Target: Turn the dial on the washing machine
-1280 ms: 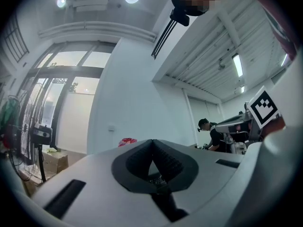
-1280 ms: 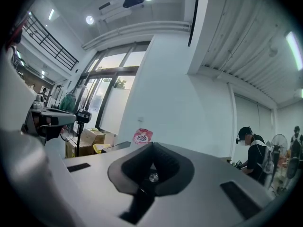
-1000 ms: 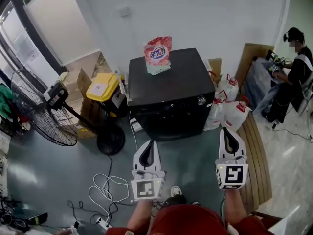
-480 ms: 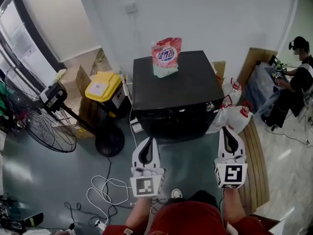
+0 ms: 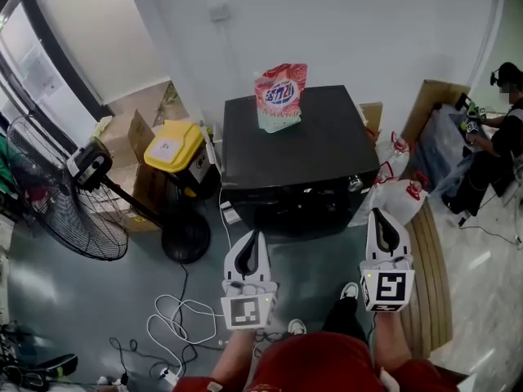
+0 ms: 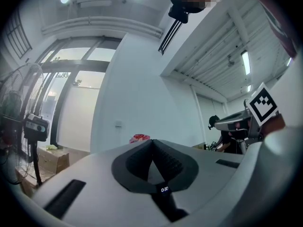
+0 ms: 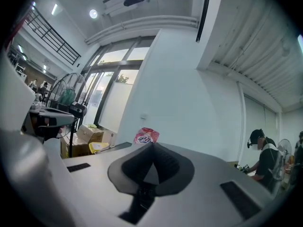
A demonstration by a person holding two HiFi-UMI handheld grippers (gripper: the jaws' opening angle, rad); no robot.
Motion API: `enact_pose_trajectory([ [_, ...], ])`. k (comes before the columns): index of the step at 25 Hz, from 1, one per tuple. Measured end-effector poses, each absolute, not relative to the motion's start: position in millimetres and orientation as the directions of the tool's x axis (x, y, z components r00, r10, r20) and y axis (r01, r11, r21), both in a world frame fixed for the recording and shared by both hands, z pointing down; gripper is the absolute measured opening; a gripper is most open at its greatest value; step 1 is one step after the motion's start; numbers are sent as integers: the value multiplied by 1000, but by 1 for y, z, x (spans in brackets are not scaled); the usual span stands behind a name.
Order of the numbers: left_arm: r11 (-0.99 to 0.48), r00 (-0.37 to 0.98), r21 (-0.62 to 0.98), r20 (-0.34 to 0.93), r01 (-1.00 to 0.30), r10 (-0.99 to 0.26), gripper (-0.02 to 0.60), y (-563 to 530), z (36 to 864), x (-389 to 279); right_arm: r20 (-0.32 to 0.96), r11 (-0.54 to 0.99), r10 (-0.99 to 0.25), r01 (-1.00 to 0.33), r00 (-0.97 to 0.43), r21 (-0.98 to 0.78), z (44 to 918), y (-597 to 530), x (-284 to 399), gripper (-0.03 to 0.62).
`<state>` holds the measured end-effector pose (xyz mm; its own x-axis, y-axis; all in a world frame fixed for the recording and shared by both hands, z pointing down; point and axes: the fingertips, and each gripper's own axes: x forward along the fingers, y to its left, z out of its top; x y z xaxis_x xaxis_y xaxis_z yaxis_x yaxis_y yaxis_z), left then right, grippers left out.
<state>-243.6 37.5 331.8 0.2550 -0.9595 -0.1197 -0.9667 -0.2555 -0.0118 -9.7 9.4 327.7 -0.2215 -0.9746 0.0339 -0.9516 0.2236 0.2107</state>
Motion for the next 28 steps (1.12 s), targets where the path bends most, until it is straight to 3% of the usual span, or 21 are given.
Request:
enact_pose_trajectory([
  [11,-242,244,-28,-121,-970,-962,9,-40,321,-161,24,243,-970,-949,-243,201,320,-72,67,9],
  [28,-243,249,-63,-101,-968,-963,9,-154,318,21,43,244,-970,-956,-240,164,331,-184,251,9],
])
